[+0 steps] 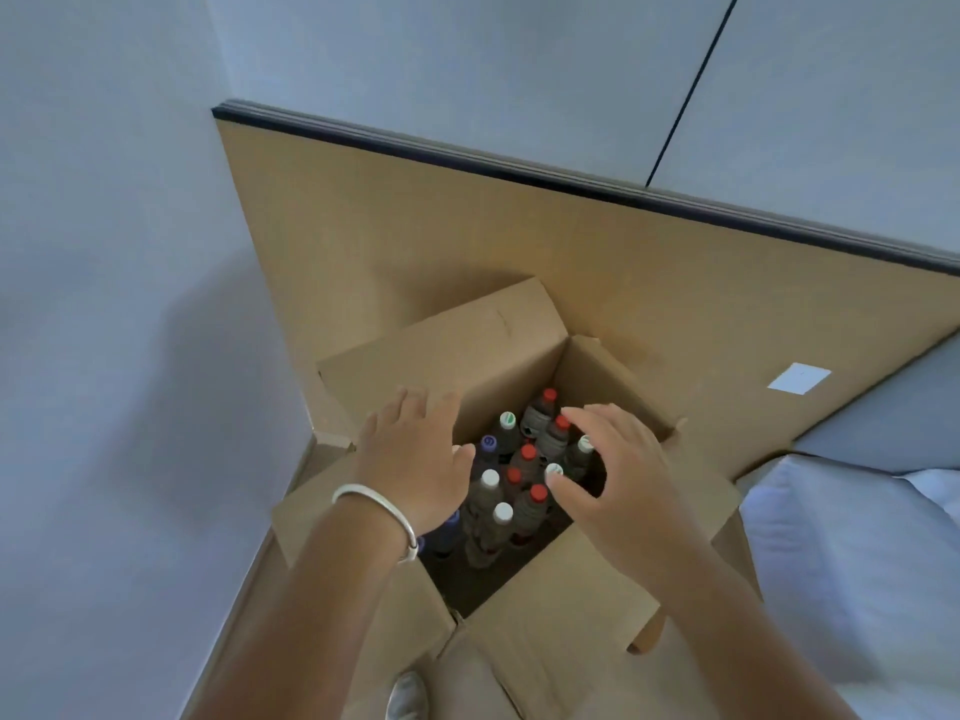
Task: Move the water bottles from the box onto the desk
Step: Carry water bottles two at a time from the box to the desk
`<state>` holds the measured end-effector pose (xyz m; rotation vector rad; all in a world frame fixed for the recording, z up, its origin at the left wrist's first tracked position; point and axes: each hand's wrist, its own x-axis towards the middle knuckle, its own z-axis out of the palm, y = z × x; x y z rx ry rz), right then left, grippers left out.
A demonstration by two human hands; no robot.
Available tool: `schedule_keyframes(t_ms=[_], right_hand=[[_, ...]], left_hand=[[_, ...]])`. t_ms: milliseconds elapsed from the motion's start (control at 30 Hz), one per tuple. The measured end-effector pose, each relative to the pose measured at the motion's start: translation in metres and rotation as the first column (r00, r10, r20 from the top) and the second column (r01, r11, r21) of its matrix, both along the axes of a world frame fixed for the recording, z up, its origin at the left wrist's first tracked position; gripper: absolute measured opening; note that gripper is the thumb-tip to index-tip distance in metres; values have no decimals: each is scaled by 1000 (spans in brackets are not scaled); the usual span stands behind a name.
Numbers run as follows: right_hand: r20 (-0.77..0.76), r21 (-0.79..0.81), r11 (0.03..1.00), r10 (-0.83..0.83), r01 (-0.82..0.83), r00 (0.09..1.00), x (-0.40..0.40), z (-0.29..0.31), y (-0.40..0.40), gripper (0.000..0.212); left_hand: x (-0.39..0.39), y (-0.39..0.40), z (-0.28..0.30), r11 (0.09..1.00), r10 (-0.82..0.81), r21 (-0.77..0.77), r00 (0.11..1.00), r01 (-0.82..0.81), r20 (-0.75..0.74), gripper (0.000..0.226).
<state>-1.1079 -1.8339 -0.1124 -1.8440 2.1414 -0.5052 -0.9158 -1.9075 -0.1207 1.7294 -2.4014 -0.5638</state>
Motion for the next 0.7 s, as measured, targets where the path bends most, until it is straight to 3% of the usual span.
schedule_keyframes(t_ms=[233,367,500,600,700], right_hand=[[49,228,965,124,-132,991,12,-71,-69,61],[111,367,900,207,-234,972,13,-118,-101,63],[139,464,826,289,-320,947,9,-169,-129,64],[141,572,717,394,-400,908,8,-208,-148,60],[134,623,630,499,-464,856,7,-244,-163,63]], left_hand=[[-6,-51,-85,935,65,353,995,-35,-73,73],[-20,-70,-131,872,100,482,995,-80,-16,70],[-32,-79,-165,839,-19,534,975,-104,220,50],[-43,-83,-192,797,-190,591,875,-127,444,49],[-48,-90,-217,756,-230,621,805,-207,548,52]])
